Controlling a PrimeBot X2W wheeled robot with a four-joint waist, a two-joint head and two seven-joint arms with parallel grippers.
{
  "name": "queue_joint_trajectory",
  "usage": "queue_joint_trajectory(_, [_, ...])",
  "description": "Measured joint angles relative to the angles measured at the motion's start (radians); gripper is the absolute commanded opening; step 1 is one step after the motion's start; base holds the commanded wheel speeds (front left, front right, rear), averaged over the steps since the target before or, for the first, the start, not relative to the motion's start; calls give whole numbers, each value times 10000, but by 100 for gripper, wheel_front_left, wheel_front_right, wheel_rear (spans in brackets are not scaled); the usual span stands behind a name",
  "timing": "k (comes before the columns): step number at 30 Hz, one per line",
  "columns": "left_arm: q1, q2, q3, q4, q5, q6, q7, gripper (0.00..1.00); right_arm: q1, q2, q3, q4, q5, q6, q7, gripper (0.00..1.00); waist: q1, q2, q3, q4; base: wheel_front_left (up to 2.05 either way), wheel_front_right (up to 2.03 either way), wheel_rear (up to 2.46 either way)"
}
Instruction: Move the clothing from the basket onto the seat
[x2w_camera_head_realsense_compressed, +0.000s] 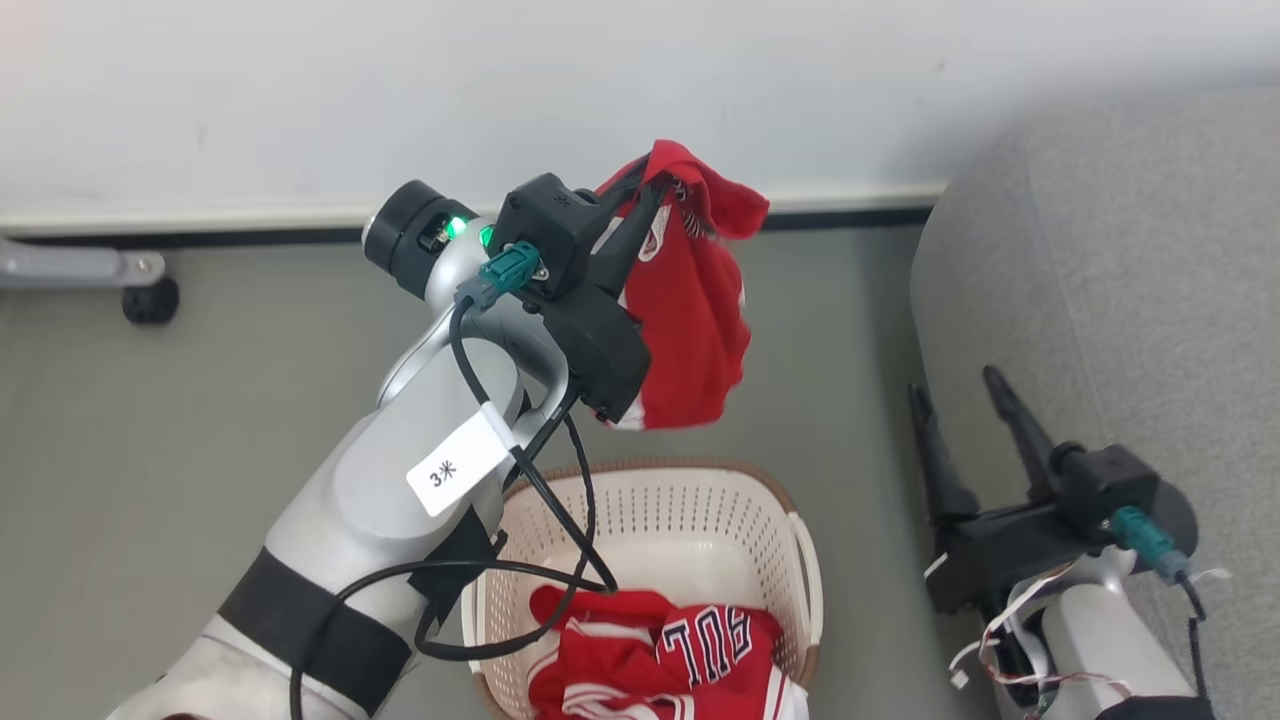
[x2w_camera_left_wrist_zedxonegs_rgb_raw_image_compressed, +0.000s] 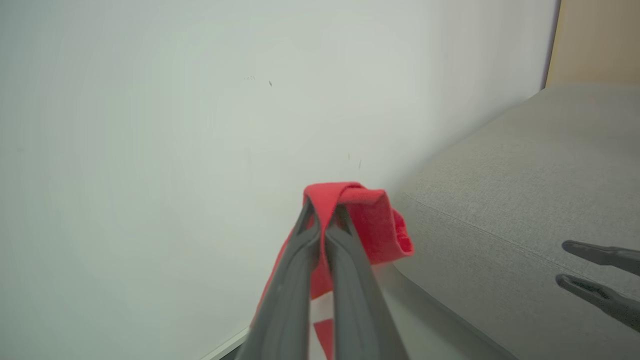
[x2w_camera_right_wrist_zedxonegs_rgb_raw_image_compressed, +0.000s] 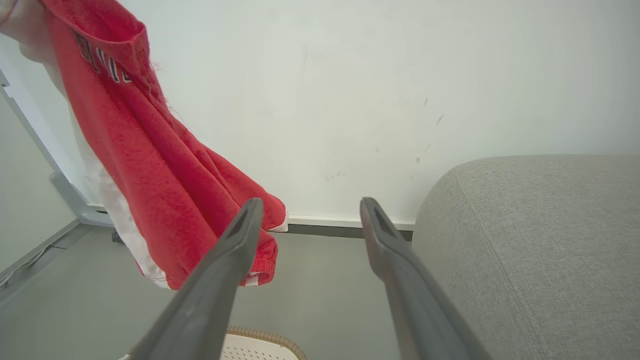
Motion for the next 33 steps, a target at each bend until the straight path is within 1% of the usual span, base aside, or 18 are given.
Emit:
queue_joint_trajectory(7, [87,-13,-353,146,-617,-13,224,0,83,84,830,604,-130,251,2,100,1,0,-923,13,0,0,0])
queue_joint_trajectory(10, [251,-13,-535,186,-932,-13,326,0,64,169,1287,920,-224,339,2,100,1,1,-1318,16,0,0,0])
queue_joint_trajectory(13, [422,-15,-757,222,-1172,-17,414,0,45,263,1793,1216,-230,357,2,100,1,1,-1712,23,0,0,0])
queue_joint_trajectory(14, [529,-6,-940,186,-1285,-21,497,0,60,313,2109,1360,-230,416,2,100,1,0,-1974,32,0,0,0])
queue_joint_trajectory(18, [709,-8,-1287,-123,-1684,-38,675,0,198,341,2617,1411,-125,426,2,100,1,0,-2449,83,0,0,0])
queue_joint_trajectory(25, [861,-6,-1762,-752,-2136,188,1007,0,239,349,3509,1816,132,428,2,100,0,0,-2952,344,0,0,0])
queue_joint_trajectory(28, [861,0,-1973,-986,-2316,274,1108,0,12,362,3902,2130,205,428,2,100,1,0,-3051,499,0,0,0])
queue_joint_trajectory(33, [860,8,-2224,-1275,-2510,416,1290,0,-653,360,4247,2686,364,428,2,100,2,0,-3141,719,0,0,0])
